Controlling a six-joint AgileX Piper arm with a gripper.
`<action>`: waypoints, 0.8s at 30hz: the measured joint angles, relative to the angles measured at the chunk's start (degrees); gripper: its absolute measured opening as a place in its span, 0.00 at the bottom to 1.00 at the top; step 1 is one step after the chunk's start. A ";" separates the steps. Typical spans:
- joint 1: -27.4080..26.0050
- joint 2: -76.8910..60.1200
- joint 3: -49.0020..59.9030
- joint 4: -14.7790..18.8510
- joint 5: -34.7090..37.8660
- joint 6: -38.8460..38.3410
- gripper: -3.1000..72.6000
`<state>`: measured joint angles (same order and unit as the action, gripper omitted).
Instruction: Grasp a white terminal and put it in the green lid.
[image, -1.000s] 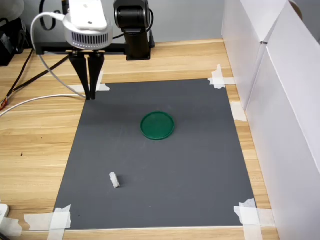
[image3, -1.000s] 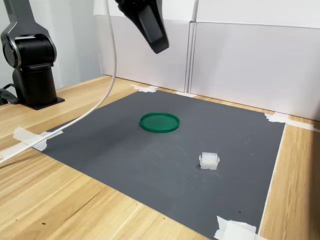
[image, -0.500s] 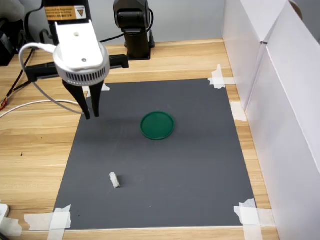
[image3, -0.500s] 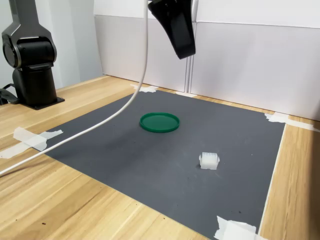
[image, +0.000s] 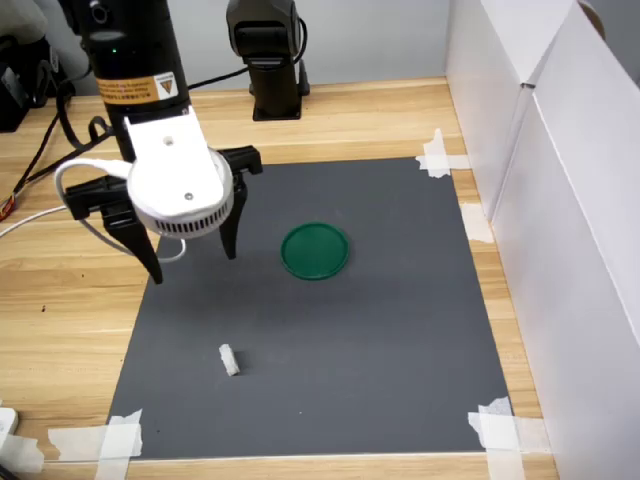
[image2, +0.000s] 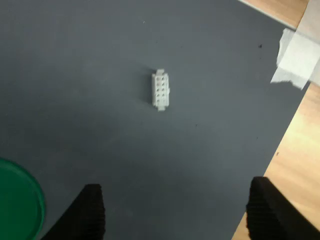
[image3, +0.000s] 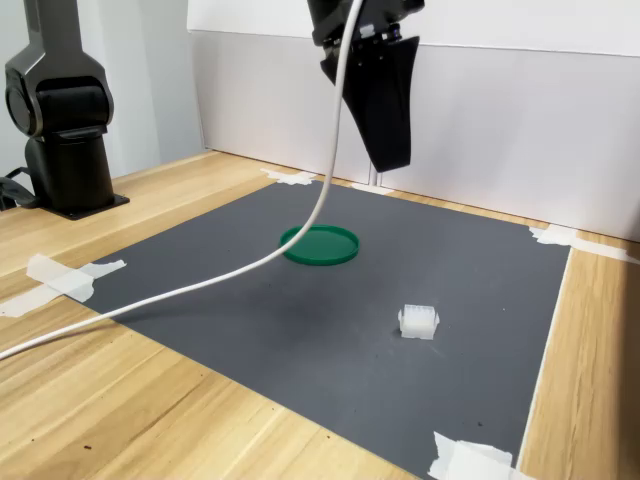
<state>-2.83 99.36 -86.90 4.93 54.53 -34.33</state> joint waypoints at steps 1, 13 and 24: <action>0.00 0.34 -0.42 0.05 -0.05 -0.15 0.97; 0.00 6.47 -5.48 2.88 1.84 -4.74 0.97; 0.00 10.88 -5.53 2.16 0.13 -6.23 0.97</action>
<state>-2.83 110.24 -92.43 7.09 54.66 -40.55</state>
